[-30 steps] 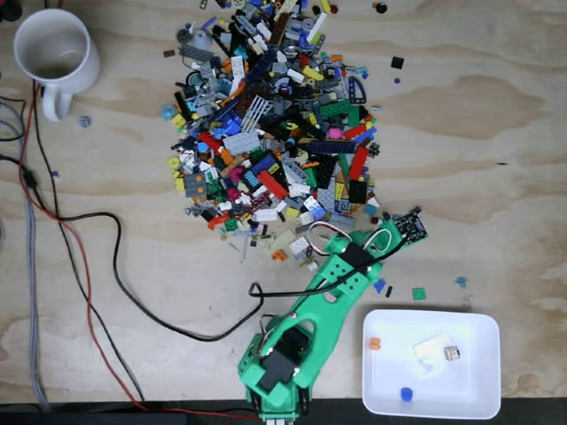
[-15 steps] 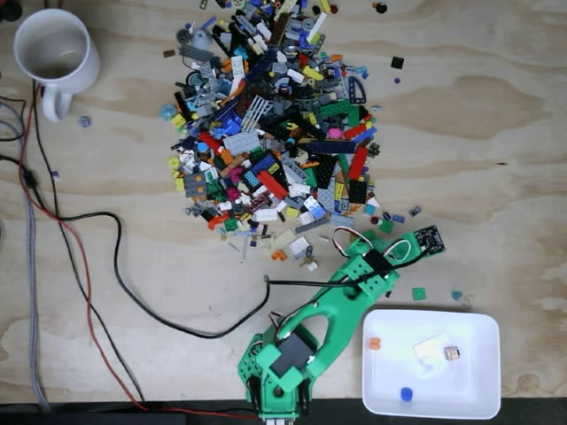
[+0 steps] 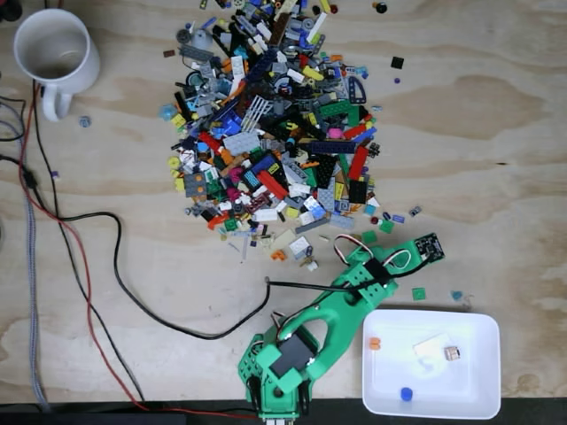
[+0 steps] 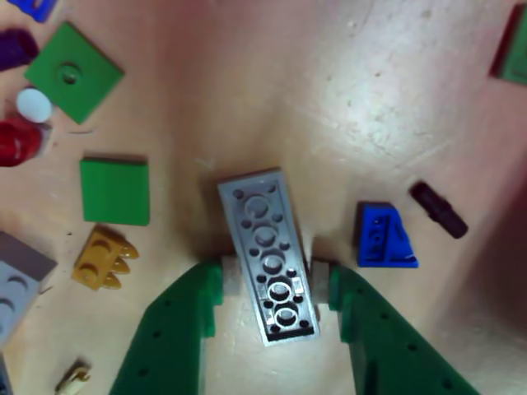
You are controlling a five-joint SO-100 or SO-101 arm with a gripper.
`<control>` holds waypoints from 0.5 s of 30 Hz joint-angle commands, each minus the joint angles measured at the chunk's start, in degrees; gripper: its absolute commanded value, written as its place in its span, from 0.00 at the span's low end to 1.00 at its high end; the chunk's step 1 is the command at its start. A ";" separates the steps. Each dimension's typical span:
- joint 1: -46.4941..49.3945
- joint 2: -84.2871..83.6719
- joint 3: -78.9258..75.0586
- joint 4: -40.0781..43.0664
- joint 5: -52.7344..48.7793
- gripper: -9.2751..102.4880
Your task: Find the closest Lego and put it in the bin.
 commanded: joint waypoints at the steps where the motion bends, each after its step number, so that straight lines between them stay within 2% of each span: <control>1: -0.44 -0.79 0.09 -1.93 -0.35 0.17; 9: -3.34 -1.32 -0.97 -1.14 0.18 0.13; 15: -5.71 1.58 -9.84 7.21 1.93 0.13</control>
